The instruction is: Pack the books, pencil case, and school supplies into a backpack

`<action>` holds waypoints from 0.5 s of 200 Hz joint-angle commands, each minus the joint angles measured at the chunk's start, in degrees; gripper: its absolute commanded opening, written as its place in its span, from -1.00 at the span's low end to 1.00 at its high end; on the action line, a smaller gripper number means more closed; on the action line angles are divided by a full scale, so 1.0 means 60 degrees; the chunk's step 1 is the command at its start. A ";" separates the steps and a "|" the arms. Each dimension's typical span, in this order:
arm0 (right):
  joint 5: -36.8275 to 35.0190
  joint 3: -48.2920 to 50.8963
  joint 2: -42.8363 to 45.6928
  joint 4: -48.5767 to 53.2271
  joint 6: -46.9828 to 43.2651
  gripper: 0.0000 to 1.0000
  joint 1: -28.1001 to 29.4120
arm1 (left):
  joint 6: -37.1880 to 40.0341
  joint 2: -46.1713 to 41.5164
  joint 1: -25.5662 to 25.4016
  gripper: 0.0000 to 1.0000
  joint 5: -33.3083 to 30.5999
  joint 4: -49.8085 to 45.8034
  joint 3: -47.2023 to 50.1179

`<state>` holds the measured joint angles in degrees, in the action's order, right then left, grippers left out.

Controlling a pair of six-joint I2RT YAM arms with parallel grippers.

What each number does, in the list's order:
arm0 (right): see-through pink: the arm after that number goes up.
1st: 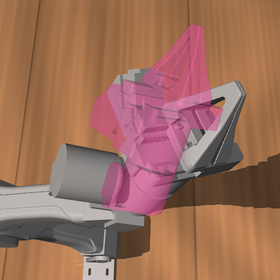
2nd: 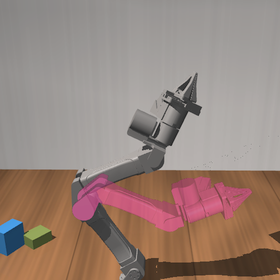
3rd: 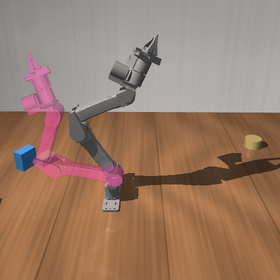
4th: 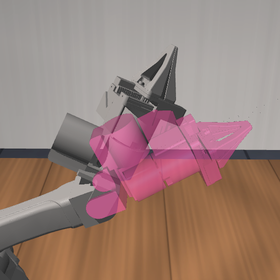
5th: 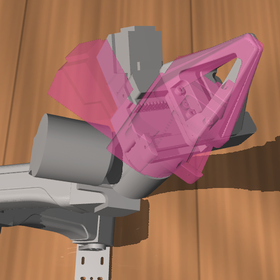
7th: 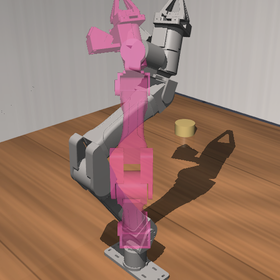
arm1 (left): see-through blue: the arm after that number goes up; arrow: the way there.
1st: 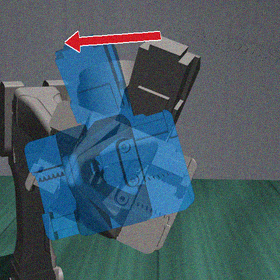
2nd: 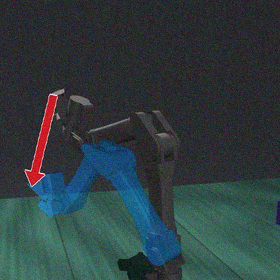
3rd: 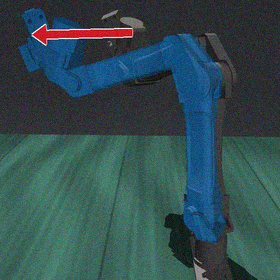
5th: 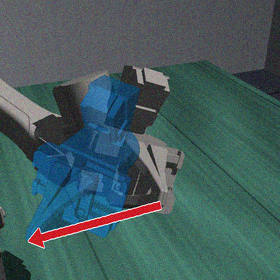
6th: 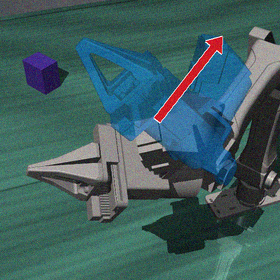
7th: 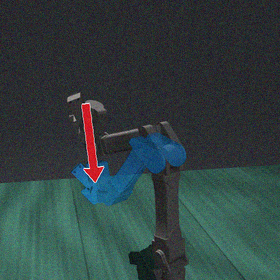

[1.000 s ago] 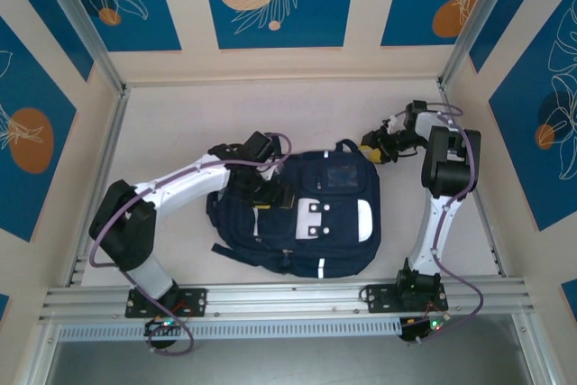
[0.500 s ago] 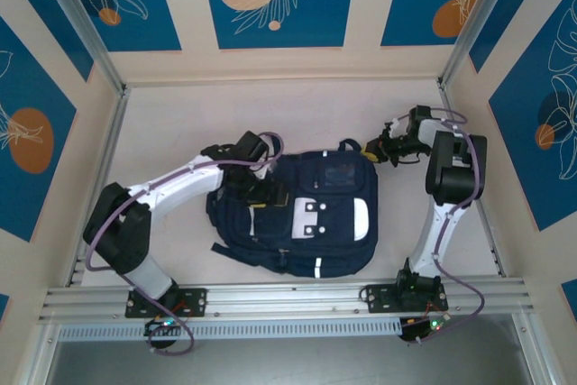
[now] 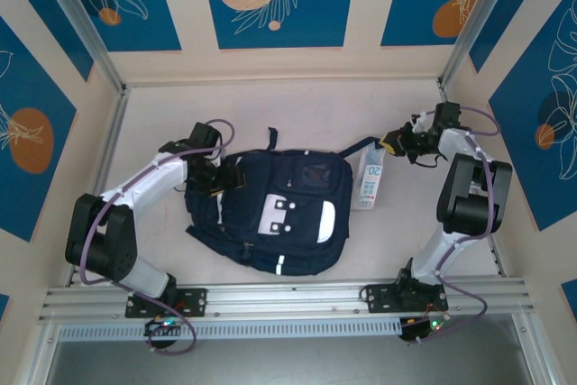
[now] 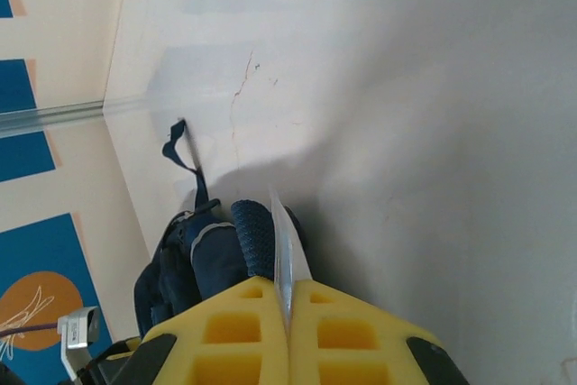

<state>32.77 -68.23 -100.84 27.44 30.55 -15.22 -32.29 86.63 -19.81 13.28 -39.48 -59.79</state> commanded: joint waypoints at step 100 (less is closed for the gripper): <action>-0.0377 -0.2449 0.1520 0.0873 0.3504 -1.00 0.2010 | -0.0349 -0.1156 -0.1674 0.59 0.1469 0.0338 -0.1926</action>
<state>21.78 -80.82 -90.65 34.83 40.16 -4.45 -32.75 82.59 -26.94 18.44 -39.53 -67.46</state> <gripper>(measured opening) 0.064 0.781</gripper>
